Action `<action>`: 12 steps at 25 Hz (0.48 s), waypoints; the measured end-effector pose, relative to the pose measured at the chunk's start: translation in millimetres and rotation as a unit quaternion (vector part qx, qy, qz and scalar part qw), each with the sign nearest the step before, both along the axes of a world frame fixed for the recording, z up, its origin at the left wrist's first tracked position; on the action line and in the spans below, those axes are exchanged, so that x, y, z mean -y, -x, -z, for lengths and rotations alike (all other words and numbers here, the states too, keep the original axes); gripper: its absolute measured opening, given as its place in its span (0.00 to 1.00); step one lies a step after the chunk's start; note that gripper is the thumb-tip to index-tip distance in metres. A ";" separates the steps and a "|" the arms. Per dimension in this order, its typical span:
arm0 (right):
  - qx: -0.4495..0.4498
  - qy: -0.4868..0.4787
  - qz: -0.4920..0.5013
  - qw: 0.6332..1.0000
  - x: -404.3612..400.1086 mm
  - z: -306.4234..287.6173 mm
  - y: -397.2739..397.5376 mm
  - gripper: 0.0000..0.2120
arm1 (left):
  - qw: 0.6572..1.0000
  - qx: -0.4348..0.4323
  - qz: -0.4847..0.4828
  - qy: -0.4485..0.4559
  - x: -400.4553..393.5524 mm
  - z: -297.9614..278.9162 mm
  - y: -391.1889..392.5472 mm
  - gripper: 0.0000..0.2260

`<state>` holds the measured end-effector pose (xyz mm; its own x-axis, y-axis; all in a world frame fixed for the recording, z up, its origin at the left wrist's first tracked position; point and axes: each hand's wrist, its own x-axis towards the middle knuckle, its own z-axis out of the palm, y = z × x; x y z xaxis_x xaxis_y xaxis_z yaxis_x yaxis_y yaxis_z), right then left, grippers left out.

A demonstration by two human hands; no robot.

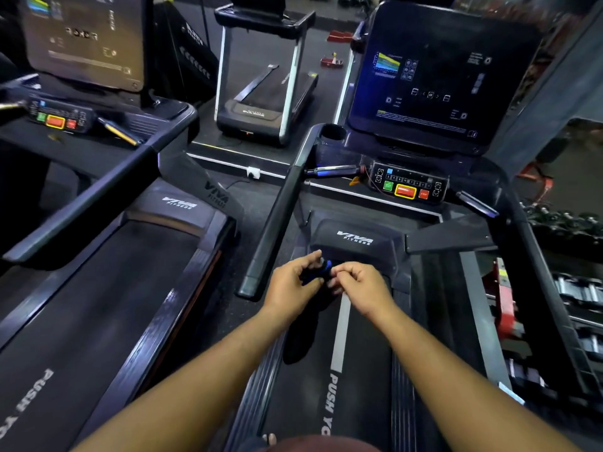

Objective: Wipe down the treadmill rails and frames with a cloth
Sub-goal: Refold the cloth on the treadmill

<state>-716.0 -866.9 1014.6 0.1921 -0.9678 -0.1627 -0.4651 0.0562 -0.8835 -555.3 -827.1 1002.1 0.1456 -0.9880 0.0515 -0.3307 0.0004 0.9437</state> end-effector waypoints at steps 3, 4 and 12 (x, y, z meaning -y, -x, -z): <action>-0.136 0.167 -0.096 0.972 9.2 7.2 11.8 0.21 | 0.999 -0.026 0.031 0.018 7.3 -9.4 -8.7 0.24; -0.148 0.179 -0.143 0.962 11.0 11.1 15.5 0.25 | 0.998 -0.045 0.048 0.020 10.0 -15.2 -12.5 0.23; -0.248 0.209 -0.230 0.917 49.0 24.5 78.3 0.07 | 0.996 -0.057 0.063 0.022 23.3 -50.7 -28.4 0.24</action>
<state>-794.3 -916.0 990.1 0.5990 -0.8004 0.0257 -0.7056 -0.5426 -0.4557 -526.9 -850.4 1052.9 0.0280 -0.9960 0.0851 -0.2160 0.0771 0.9733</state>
